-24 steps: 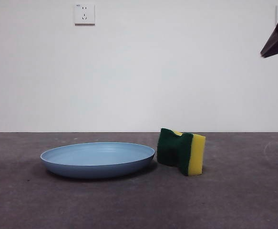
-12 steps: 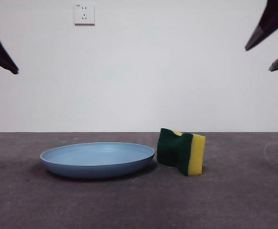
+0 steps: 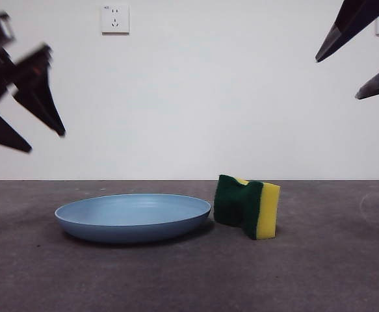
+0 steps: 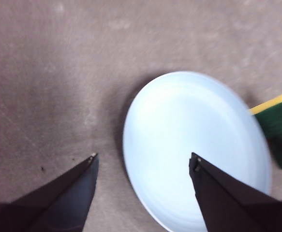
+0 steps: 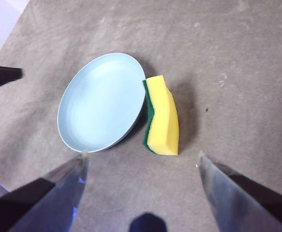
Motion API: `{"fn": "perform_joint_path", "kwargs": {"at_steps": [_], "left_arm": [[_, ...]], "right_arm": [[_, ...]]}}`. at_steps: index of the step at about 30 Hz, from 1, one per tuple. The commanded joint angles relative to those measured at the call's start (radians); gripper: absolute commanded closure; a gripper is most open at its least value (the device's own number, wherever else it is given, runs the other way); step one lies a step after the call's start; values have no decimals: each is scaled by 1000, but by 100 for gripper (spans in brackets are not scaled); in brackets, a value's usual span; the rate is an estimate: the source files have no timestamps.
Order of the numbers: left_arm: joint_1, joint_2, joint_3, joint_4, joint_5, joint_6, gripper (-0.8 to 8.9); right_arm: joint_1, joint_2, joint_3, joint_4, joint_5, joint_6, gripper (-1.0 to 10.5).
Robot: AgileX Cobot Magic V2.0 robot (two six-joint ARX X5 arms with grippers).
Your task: Pick up the plate,pick up the cloth,clean the plate with the cloth
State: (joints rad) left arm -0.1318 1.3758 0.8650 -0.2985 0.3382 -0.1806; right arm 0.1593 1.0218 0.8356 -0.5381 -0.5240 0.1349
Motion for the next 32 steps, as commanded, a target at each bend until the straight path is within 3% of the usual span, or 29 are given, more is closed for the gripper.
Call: {"fn": "perform_joint_path", "kwargs": {"at_steps": [1, 10, 21, 24, 28, 32], "left_arm": [[-21, 79, 9, 2, -31, 24, 498], [-69, 251, 9, 69, -73, 24, 498], [-104, 318, 9, 155, -76, 23, 507], [-104, 342, 9, 147, -76, 24, 587], [-104, 347, 9, 157, -74, 24, 804], [-104, 347, 11, 172, -72, 24, 821]], "right_arm": [[11, -1, 3, 2, -2, 6, 564], [55, -1, 3, 2, -2, 18, 565], [108, -1, 3, 2, -2, 52, 568], [122, -1, 3, 2, -1, 52, 568], [145, -1, 4, 3, -1, 52, 568], [179, -1, 4, 21, 4, 51, 568]]}}
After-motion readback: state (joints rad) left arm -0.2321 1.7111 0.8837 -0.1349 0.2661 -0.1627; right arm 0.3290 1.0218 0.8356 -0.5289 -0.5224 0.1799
